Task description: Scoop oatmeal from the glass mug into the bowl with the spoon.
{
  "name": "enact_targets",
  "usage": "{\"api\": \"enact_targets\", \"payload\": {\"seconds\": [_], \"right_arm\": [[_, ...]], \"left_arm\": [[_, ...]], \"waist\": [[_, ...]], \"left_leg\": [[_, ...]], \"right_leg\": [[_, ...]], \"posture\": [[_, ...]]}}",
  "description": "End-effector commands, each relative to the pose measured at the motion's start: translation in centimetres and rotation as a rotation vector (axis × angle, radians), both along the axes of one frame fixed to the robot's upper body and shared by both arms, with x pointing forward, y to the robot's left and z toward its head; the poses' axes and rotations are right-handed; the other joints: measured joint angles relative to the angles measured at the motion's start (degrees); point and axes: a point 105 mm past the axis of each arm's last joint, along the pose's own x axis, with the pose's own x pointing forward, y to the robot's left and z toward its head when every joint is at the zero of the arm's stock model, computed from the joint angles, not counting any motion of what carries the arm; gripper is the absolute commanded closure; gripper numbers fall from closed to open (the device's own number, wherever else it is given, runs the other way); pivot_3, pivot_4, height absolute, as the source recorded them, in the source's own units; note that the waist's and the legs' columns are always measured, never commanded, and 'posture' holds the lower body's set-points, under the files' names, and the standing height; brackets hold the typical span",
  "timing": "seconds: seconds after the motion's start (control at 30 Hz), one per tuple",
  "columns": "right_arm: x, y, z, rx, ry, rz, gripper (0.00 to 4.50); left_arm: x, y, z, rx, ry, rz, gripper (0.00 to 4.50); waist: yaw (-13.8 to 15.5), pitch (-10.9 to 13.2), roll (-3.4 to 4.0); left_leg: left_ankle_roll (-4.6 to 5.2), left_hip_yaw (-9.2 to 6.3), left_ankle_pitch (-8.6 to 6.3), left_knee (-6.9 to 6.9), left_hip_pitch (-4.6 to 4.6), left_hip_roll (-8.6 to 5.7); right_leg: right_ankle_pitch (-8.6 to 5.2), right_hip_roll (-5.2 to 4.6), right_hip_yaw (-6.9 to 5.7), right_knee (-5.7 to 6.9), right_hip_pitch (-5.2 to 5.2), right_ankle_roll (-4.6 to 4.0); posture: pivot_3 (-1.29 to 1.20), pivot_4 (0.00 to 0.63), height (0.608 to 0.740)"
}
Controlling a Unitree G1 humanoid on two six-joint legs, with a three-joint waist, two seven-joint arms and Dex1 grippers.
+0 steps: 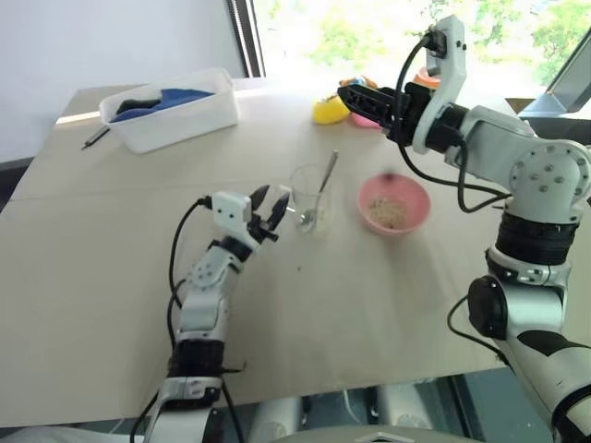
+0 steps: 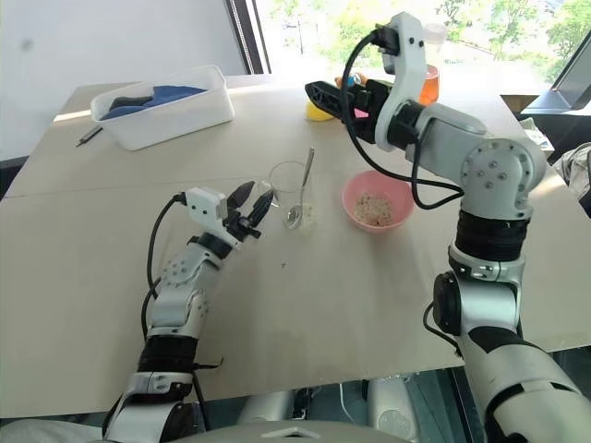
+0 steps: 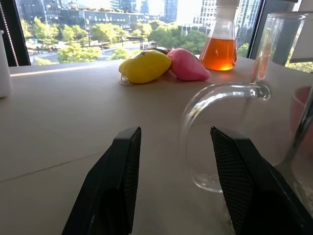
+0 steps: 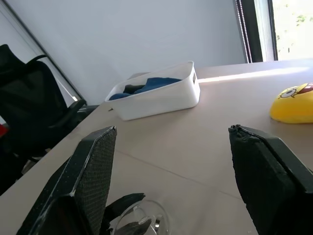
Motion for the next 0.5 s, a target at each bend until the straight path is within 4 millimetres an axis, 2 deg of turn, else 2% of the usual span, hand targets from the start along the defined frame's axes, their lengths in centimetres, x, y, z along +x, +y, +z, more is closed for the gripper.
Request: {"api": "enact_targets", "payload": {"seconds": [0.03, 0.1, 0.2, 0.27, 0.33, 0.37, 0.4, 0.47, 0.5], "right_arm": [[0.2, -3.1, -0.4, -0.006, -0.086, -0.097, 0.83], [0.2, -4.7, -1.8, -0.017, -0.080, -0.120, 0.83], [-0.2, -8.2, -4.3, -0.046, -0.056, -0.188, 0.83], [-1.2, -10.2, -5.7, -0.088, -0.060, -0.199, 0.83], [-3.3, -11.0, -7.0, -0.138, -0.083, -0.138, 0.83], [-4.4, -11.4, -8.1, -0.169, -0.076, -0.118, 0.83], [-5.2, -11.6, -9.3, -0.210, -0.064, -0.101, 0.83], [-7.9, -11.4, -13.1, -0.337, -0.052, 0.010, 0.28], [-8.8, -11.3, -14.4, -0.343, -0.046, 0.049, 0.01]], "left_arm": [[-1.6, 0.5, 1.7, 0.012, -0.040, -0.016, 2.16], [-2.5, 0.7, 1.9, 0.033, -0.040, -0.027, 2.16], [-4.4, 0.7, 2.0, 0.101, -0.034, -0.044, 2.16], [-5.8, 0.8, 1.9, 0.115, -0.017, -0.051, 2.16], [-7.3, 1.3, 1.7, 0.094, 0.014, -0.034, 2.16], [-8.0, 1.8, 1.3, 0.086, 0.038, -0.012, 1.63], [-8.5, 2.2, 0.9, 0.081, 0.060, 0.008, 1.31], [-10.3, 3.2, -1.0, 0.103, 0.135, 0.045, 0.43], [-11.2, 3.2, -1.9, 0.113, 0.170, 0.041, 0.03]], "waist": [[0.20, 0.00, -0.01], [0.21, 0.00, 0.00], [0.17, 0.00, 0.00], [0.32, 0.00, 0.00], [0.42, 0.01, 0.01], [0.52, 0.01, 0.01], [0.56, 0.01, 0.00], [0.73, -0.01, 0.00], [0.70, 0.00, -0.02]], "left_leg": [[0.00, 0.00, 0.00, 0.00, -0.01, -0.02], [0.01, 0.00, 0.00, 0.01, -0.02, -0.01], [0.01, 0.01, 0.00, -0.01, -0.02, -0.01], [0.02, -0.02, -0.01, -0.05, -0.03, 0.04], [0.04, 0.01, -0.02, -0.11, -0.03, 0.05], [0.05, 0.02, -0.02, -0.11, -0.04, 0.06], [0.06, 0.01, -0.03, -0.10, -0.05, 0.08], [0.07, 0.03, -0.04, -0.11, 0.00, 0.16], [0.13, 0.02, -0.08, -0.13, 0.04, 0.17]], "right_leg": [[0.00, -0.01, 0.00, 0.00, 0.00, 0.00], [0.00, -0.07, 0.01, 0.00, 0.00, 0.00], [0.00, -0.05, 0.01, 0.00, 0.00, 0.00], [0.00, -0.03, -0.01, -0.04, 0.01, 0.00], [0.00, -0.08, 0.02, -0.08, 0.01, 0.00], [0.00, -0.09, 0.02, -0.10, 0.00, 0.00], [0.00, -0.09, 0.02, -0.12, 0.01, 0.00], [-0.01, -0.03, 0.03, -0.13, 0.05, 0.01], [-0.02, -0.02, 0.01, -0.16, 0.10, 0.01]], "posture": [[0.00, 0.150, 0.740], [0.00, 0.150, 0.740], [0.00, 0.150, 0.740], [0.00, 0.150, 0.740], [0.00, 0.150, 0.740], [0.00, 0.150, 0.740], [0.00, 0.150, 0.740], [0.00, 0.150, 0.740], [0.00, 0.150, 0.740]]}}
